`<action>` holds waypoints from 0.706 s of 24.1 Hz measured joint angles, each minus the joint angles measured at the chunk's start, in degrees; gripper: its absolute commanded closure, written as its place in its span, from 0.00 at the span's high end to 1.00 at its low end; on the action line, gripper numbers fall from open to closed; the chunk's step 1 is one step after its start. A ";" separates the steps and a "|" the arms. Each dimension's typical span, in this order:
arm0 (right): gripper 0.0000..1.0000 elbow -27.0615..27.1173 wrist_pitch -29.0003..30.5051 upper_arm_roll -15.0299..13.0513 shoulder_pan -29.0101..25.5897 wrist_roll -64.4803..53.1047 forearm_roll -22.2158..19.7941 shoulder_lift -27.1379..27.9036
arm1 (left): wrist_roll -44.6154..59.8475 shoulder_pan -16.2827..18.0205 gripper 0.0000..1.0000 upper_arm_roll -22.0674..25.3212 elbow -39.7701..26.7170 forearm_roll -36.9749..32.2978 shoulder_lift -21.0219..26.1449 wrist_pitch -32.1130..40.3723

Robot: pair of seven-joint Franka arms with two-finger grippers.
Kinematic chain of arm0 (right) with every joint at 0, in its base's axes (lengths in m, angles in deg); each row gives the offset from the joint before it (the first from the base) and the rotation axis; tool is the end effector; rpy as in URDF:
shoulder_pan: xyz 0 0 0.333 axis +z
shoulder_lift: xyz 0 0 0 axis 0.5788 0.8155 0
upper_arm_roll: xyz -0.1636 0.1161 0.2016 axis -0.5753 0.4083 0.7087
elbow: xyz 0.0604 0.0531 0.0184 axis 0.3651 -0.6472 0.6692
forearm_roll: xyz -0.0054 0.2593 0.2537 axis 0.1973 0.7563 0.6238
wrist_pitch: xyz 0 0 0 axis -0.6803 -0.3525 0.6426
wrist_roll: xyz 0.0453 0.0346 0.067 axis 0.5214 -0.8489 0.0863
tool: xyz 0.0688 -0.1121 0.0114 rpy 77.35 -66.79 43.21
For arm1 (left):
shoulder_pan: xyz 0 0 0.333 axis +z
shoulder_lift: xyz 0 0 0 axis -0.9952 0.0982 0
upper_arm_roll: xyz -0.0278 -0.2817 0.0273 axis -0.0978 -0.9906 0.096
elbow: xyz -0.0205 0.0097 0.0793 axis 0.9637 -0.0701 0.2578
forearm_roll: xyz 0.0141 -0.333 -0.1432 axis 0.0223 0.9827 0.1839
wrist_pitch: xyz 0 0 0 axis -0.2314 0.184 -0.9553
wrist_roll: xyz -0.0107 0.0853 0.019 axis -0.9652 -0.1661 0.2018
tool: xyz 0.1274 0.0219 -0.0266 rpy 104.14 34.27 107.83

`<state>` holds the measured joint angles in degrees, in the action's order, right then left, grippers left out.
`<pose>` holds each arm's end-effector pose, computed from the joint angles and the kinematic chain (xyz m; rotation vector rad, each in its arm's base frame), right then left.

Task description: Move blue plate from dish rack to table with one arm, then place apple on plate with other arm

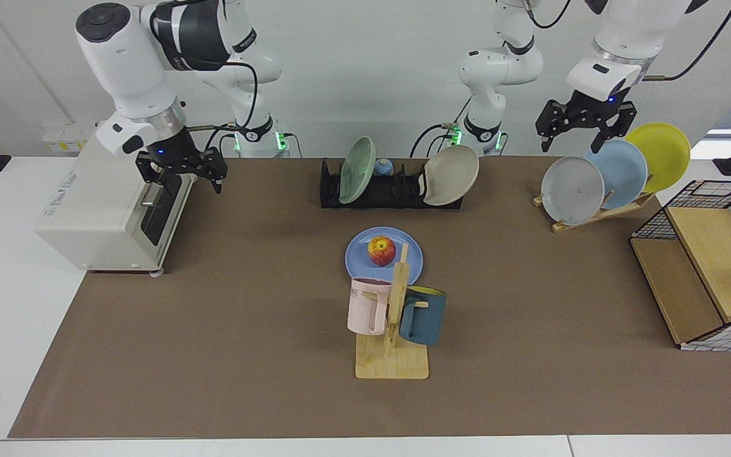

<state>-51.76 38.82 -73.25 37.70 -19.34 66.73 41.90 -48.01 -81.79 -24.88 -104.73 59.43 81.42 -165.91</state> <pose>0.5189 0.0073 0.5152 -3.1236 -0.0645 -0.0164 0.4949 -0.0614 0.6013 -3.0950 0.1972 0.0133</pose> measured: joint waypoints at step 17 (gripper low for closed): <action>1.00 -0.27 -0.98 1.12 -1.12 -0.65 -2.39 -0.24 | 0.03 1.49 1.00 1.10 0.04 4.36 -0.29 1.29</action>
<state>-52.02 37.84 -72.13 36.58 -19.98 64.34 41.66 -47.97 -80.29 -23.79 -104.69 63.79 81.13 -164.62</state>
